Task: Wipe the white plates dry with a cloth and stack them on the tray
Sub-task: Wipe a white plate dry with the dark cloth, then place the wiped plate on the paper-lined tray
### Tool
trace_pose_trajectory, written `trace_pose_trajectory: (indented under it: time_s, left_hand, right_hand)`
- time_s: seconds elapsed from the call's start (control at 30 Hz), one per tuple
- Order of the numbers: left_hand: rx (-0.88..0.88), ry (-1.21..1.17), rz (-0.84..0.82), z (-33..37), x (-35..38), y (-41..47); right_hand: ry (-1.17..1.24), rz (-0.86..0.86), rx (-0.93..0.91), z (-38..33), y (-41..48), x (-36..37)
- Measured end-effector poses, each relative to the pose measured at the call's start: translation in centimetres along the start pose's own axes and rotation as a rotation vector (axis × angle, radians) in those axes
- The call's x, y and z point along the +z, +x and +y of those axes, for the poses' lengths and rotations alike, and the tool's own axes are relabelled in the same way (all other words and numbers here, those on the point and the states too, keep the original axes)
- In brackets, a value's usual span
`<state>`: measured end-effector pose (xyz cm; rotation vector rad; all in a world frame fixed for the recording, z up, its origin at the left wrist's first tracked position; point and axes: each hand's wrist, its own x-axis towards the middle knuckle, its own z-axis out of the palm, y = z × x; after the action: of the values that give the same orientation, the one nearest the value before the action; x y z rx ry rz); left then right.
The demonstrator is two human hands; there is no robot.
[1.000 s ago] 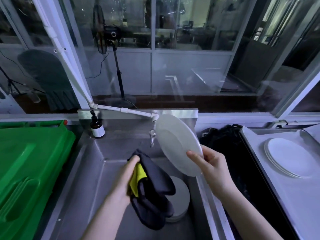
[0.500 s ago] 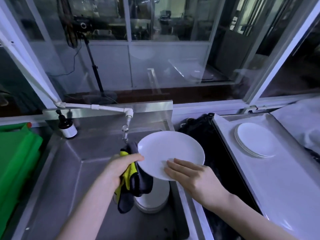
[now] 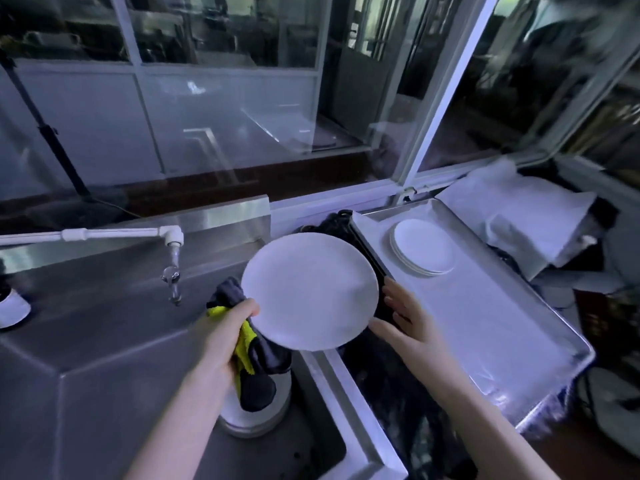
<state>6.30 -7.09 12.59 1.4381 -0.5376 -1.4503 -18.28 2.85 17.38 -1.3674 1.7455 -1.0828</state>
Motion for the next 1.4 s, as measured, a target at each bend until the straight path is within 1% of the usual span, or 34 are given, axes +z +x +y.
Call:
trace_pose_trajectory:
  time_s: [0.03,0.07,0.1,0.2,0.23,0.37,0.43,0.6,0.73,0.8,0.9,0.97,1.07,1.23,1.4]
  left_hand:
    - [0.004,0.001,-0.019,-0.2,0.7,0.0]
    - [0.005,0.004,-0.041,-0.4,1.4,-0.1]
    - [0.002,0.012,-0.065,-0.6,2.0,-0.1]
    - [-0.006,0.047,-0.118,-1.3,4.2,0.1]
    - [-0.002,0.064,-0.138,-1.5,5.0,0.2]
    - [0.011,0.154,-0.303,-2.1,8.8,1.1]
    - [0.027,0.23,-0.359,-2.5,11.1,1.3]
    - [0.096,0.393,-0.408,-3.9,17.9,2.3]
    - [0.132,0.416,-0.394,-5.5,24.2,3.0]
    - [0.112,0.41,-0.38,-6.2,27.3,3.2]
    - [0.02,0.402,-0.381,-7.2,31.1,4.0]
    - [-0.035,0.402,-0.377,-7.7,33.3,5.0]
    - [-0.072,0.444,-0.391,-8.5,36.0,6.7]
    - [-0.147,0.471,-0.378,-9.9,38.8,9.2]
    - [-0.148,0.485,-0.342,-11.5,40.8,10.5]
  right_hand:
    - [0.179,-0.006,0.113,0.0,0.1,-0.4]
    - [0.307,-0.016,0.184,0.0,0.2,-0.6]
    - [0.362,0.006,0.212,0.0,0.3,-0.8]
    - [0.385,0.174,0.229,0.8,1.0,-1.7]
    - [0.408,0.203,0.234,1.4,1.4,-2.3]
    - [0.548,0.266,0.283,3.9,3.2,-5.1]
    - [0.582,0.281,0.296,5.7,4.4,-7.3]
    - [0.555,0.272,0.308,11.1,8.9,-14.3]
    - [0.571,0.29,0.326,15.1,13.3,-19.5]
    - [0.573,0.333,0.347,17.1,15.4,-21.5]
    - [0.533,0.334,0.376,19.8,18.2,-23.8]
    - [0.511,0.319,0.388,21.5,20.1,-24.7]
    - [0.48,0.311,0.4,23.7,22.9,-25.4]
    - [0.451,0.262,0.399,25.6,26.3,-25.6]
    - [0.349,0.284,0.444,27.1,28.4,-25.3]
